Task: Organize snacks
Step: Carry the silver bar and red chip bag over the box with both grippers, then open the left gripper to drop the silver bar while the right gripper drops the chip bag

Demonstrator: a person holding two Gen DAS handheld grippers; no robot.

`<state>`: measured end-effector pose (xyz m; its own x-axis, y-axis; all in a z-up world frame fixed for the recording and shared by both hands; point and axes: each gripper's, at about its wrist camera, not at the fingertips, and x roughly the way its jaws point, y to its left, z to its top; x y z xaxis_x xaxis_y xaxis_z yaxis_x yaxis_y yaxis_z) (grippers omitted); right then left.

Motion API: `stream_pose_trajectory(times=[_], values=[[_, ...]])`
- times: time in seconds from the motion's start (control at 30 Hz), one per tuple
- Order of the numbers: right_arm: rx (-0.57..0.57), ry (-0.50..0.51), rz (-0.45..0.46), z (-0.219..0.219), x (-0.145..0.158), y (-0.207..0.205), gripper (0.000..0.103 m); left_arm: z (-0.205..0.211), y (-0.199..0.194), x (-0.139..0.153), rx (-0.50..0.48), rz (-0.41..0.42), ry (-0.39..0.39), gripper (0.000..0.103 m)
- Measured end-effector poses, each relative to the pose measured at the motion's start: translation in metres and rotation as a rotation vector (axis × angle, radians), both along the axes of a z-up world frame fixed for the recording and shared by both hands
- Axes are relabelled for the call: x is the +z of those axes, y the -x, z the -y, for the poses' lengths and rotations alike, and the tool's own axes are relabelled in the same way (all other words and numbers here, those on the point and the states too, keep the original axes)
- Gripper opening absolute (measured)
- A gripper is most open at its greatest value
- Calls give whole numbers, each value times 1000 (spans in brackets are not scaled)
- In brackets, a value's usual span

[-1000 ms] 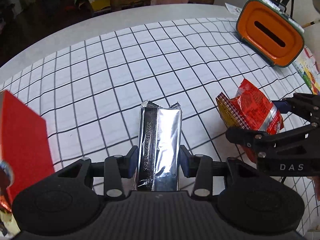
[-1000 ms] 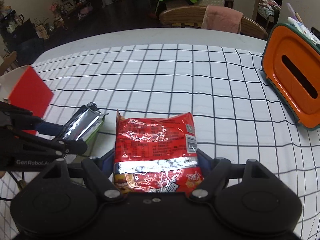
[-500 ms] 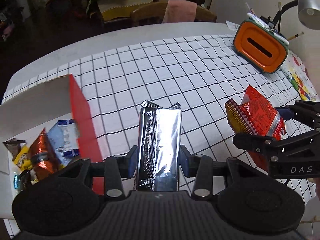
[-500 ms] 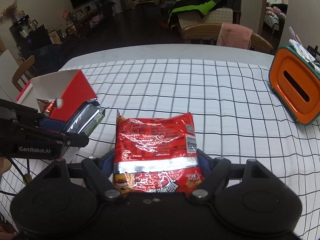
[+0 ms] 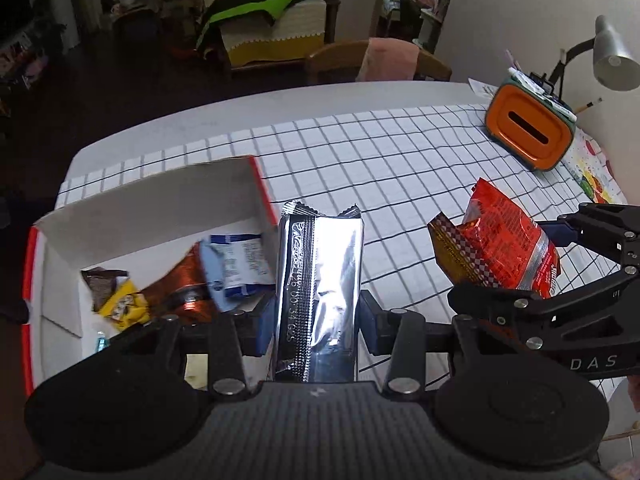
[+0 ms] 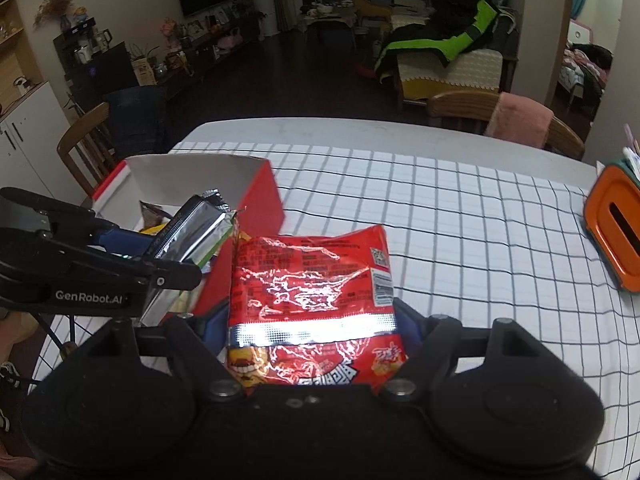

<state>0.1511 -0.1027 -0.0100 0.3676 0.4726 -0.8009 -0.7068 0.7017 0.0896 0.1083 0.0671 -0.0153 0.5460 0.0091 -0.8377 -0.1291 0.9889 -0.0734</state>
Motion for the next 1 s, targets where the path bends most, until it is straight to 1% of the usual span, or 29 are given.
stream_pose_trajectory(times=[0.23, 0.47, 0.63, 0.73, 0.83, 1.0], values=[[55, 8, 20, -54, -1, 17, 79, -54, 24, 6, 60, 12, -18, 42], [106, 42, 33, -108, -13, 22, 79, -108, 35, 0, 119, -1, -38, 42], [143, 88, 51, -149, -28, 19, 80, -143, 34, -12, 157, -27, -75, 42], [165, 122, 68, -168, -43, 17, 80, -161, 30, -23, 169, -55, -75, 42], [173, 151, 67, -186, -58, 14, 80, -171, 24, -34, 163, -72, -63, 42], [193, 192, 68, -208, -79, 15, 79, -174, 14, -49, 147, -85, -89, 42]])
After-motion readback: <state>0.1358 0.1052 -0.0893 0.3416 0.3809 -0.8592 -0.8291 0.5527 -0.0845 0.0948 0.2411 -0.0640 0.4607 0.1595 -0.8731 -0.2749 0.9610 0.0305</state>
